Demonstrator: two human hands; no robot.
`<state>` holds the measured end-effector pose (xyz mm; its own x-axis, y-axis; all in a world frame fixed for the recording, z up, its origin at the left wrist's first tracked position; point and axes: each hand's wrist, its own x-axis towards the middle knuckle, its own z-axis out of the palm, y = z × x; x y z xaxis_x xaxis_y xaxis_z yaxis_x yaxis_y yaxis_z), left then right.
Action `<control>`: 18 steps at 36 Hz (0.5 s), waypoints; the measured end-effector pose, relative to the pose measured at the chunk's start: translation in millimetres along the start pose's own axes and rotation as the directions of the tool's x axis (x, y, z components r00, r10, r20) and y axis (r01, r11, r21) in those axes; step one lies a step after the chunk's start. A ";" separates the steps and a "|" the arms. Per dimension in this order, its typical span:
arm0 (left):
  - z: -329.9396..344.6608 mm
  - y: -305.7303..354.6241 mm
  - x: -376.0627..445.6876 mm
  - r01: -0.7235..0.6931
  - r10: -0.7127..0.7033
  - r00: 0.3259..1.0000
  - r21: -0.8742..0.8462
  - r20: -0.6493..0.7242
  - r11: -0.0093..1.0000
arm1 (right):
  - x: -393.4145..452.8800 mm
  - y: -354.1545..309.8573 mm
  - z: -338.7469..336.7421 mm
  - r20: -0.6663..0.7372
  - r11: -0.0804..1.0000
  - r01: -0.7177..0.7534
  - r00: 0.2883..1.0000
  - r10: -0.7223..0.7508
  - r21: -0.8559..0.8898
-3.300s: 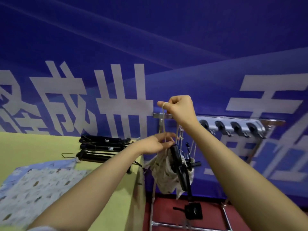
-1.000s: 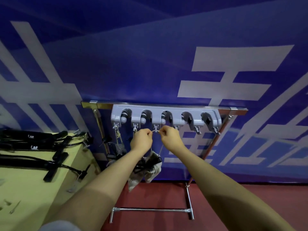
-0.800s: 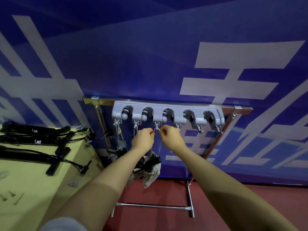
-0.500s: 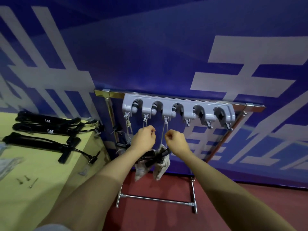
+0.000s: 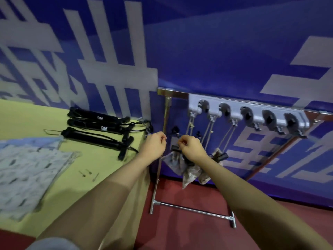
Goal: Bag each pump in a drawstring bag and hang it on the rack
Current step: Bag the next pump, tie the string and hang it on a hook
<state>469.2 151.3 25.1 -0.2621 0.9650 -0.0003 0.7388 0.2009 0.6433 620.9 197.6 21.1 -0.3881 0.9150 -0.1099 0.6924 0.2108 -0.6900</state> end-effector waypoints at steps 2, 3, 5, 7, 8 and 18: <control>-21.6 -31.1 -5.6 0.024 -0.024 1.000 0.007 -0.015 1.000 | 0.0 -26.0 25.8 0.012 1.000 -0.001 1.000 0.001 0.013; -24.4 -39.1 -5.7 0.037 -0.037 0.999 0.006 -0.014 0.999 | -1.1 -31.8 31.8 0.014 1.000 -0.002 1.000 0.002 0.009; -53.0 -79.4 -11.0 0.067 -0.067 0.998 0.039 -0.004 0.997 | 2.0 -60.7 70.1 0.016 0.999 -0.011 1.000 0.011 0.041; -63.6 -94.9 -15.2 0.098 -0.098 0.995 0.036 0.001 0.995 | 2.3 -70.4 85.9 0.031 0.998 -0.016 0.999 0.014 0.060; -72.7 -103.1 -19.0 0.110 -0.110 0.994 0.029 0.013 0.994 | 3.6 -76.8 96.4 0.038 0.998 -0.015 0.999 0.013 0.056; -158.8 -239.5 -47.6 0.248 -0.247 0.968 0.033 -0.042 0.968 | 19.9 -180.1 213.3 0.182 0.997 0.017 0.983 -0.030 0.070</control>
<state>206.1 30.5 -7.4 -0.4620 0.8778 -0.1268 0.6706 0.4393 0.5977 358.7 104.4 -9.4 -0.5127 0.8306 -0.2173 0.6411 0.2021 -0.7404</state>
